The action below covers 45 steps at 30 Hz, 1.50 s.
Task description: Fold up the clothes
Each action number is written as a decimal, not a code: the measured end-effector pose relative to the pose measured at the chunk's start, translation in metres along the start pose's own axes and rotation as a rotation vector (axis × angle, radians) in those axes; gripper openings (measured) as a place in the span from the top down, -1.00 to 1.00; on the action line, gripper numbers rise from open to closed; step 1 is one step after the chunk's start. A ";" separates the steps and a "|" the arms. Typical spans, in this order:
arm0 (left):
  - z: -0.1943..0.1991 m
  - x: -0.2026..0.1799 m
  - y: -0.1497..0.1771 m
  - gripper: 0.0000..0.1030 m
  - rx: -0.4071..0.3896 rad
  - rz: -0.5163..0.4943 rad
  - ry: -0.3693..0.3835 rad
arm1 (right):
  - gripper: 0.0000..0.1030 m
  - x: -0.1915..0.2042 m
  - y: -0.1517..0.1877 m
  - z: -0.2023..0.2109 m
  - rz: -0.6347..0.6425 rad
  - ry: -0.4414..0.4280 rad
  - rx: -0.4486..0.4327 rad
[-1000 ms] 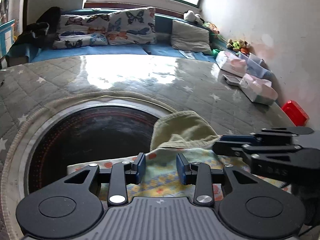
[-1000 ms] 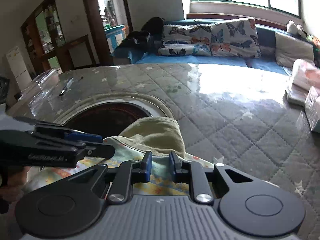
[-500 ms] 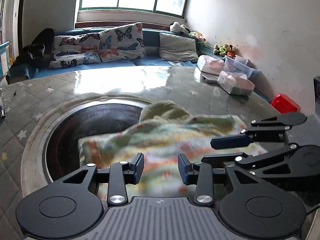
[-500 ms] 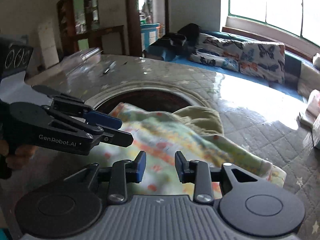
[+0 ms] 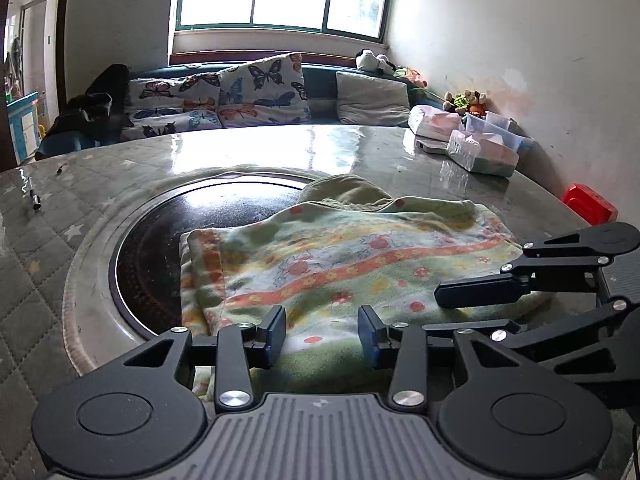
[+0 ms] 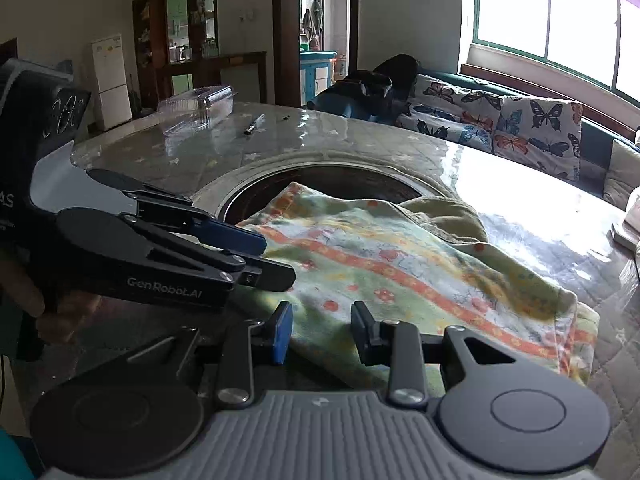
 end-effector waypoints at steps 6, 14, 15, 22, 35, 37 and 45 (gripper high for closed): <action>0.001 0.002 0.004 0.14 0.000 0.013 0.000 | 0.38 -0.021 0.011 0.005 -0.087 0.018 0.022; 0.003 0.004 0.006 0.13 0.001 0.024 0.001 | 0.38 -0.054 0.033 0.020 -0.173 0.103 0.050; 0.003 0.005 0.006 0.13 0.001 0.025 0.002 | 0.38 -0.058 0.037 0.021 -0.185 0.118 0.056; 0.004 0.006 0.007 0.10 -0.001 0.034 0.002 | 0.40 -0.089 0.052 0.038 -0.246 0.198 0.072; 0.006 0.008 0.008 -0.01 0.005 0.039 -0.010 | 0.42 -0.104 0.040 0.016 -0.284 0.210 0.068; 0.007 0.010 0.008 -0.02 0.007 0.043 -0.008 | 0.42 -0.106 0.038 0.019 -0.276 0.224 0.066; 0.007 -0.001 -0.010 -0.02 -0.003 0.048 -0.006 | 0.40 -0.080 0.006 0.009 -0.192 0.154 0.000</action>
Point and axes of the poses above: each gripper's, at about its wrist camera, not at the fingertips, and z roughly against the way its jaws point, x to its left, y to its underside, the point moved 4 cm from there along -z, roughly the way its jaws point, and after that the axes turned 10 degrees about y, right-handed, at the moved point
